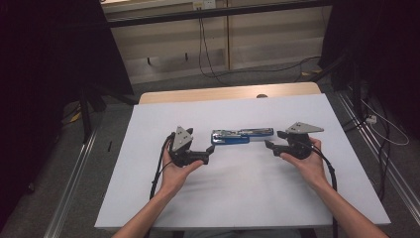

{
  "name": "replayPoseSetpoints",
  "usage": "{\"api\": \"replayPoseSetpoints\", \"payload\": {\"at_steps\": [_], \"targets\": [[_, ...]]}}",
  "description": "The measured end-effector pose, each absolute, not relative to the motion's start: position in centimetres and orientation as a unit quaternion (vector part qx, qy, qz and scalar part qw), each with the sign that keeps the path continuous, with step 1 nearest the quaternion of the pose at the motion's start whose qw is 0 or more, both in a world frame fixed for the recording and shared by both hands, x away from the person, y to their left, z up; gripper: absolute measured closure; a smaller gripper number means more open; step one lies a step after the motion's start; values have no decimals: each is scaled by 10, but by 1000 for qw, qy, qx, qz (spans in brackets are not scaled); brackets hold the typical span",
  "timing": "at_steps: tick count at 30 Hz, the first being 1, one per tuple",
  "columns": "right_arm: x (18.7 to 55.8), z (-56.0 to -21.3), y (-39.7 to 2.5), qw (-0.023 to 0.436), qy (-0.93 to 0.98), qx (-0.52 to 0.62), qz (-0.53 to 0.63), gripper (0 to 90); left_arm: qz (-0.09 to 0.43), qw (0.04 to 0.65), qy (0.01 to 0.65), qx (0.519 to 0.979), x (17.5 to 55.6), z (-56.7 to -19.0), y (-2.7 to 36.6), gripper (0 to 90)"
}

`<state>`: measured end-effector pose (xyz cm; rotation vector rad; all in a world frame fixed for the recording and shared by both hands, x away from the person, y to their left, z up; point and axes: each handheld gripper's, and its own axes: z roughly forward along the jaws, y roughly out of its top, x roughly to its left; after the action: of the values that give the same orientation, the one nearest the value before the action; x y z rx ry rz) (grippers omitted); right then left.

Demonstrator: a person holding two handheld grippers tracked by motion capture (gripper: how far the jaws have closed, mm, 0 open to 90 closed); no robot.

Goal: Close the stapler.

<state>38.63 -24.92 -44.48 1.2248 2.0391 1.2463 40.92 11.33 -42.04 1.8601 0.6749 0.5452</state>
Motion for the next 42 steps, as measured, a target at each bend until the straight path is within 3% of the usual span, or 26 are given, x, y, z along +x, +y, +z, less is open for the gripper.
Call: {"api": "replayPoseSetpoints", "payload": {"at_steps": [3, 9, 15, 21, 42], "targets": [[387, -444, -250, 224, 739, 443, 455, 453, 227, 520, 278, 775, 416, -424, 109, 27], [389, -448, -249, 200, 752, 437, 452, 617, 221, 509, 290, 780, 431, -427, 102, 48], [389, -449, -248, 197, 756, 432, 451, 838, 217, 513, 301, 774, 434, -429, 101, 49], [388, -450, -249, 200, 754, 440, 445, 900, 210, 504, 306, 780, 437, -435, 100, 78], [394, -453, -260, 206, 752, 455, 430, 900, 169, 489, 306, 799, 444, -445, 96, 682]]}}
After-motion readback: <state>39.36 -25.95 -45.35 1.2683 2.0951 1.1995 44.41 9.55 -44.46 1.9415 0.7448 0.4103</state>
